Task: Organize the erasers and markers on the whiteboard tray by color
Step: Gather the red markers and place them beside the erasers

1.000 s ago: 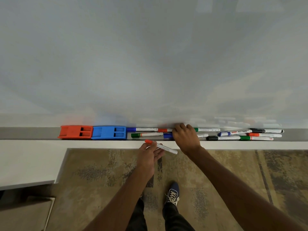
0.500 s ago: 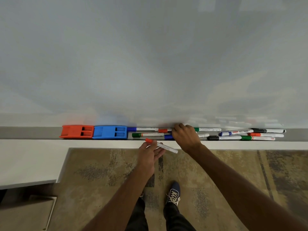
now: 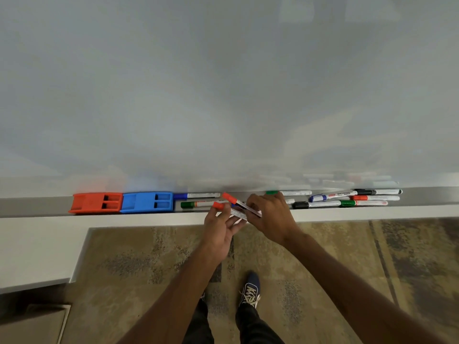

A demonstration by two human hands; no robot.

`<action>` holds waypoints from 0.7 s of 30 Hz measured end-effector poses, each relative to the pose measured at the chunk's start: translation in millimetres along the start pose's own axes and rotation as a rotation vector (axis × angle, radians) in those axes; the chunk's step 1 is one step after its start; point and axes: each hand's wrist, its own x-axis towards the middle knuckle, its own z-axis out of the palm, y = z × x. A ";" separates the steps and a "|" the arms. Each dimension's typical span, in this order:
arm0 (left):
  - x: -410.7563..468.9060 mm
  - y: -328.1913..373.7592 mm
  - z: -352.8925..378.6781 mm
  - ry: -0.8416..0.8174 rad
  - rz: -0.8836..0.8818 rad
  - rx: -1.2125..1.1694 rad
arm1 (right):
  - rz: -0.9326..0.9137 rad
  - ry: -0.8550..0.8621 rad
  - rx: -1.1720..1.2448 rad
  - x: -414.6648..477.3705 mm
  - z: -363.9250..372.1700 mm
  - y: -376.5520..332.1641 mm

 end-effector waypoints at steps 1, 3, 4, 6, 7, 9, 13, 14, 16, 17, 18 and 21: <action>-0.4 -2.3 3.3 -0.017 -0.007 -0.006 | 0.027 0.001 0.083 -3.8 -1.1 1.9; -0.7 -7.8 9.5 -0.058 -0.024 -0.013 | 0.068 0.034 0.218 -10.9 -3.4 8.1; -0.6 -10.5 13.2 -0.076 -0.030 -0.008 | 0.087 0.051 0.260 -14.2 -4.7 12.1; -0.5 -16.6 22.0 -0.090 -0.030 0.023 | 0.125 0.066 0.306 -21.3 -8.1 20.9; -0.2 -20.3 27.0 -0.085 -0.026 0.047 | 0.133 0.070 0.320 -25.3 -10.1 25.9; 0.0 -27.1 38.0 -0.063 -0.021 0.100 | 0.131 0.083 0.325 -32.8 -14.1 35.8; 0.2 -41.8 61.4 -0.019 -0.043 0.134 | 0.145 0.078 0.297 -45.5 -24.8 55.8; 0.2 -45.6 67.6 -0.013 -0.048 0.133 | 0.150 0.076 0.294 -48.6 -27.7 61.4; -0.7 -53.4 79.4 -0.015 -0.059 0.124 | 0.155 0.079 0.295 -55.2 -33.2 72.7; -1.3 -57.0 85.2 -0.023 -0.064 0.115 | 0.155 0.084 0.289 -58.6 -35.7 78.2; -1.6 -60.7 90.9 -0.032 -0.067 0.105 | 0.156 0.090 0.279 -61.7 -38.3 84.2; 0.8 -72.3 106.8 -0.050 -0.076 0.085 | 0.175 0.143 0.260 -70.6 -46.2 103.7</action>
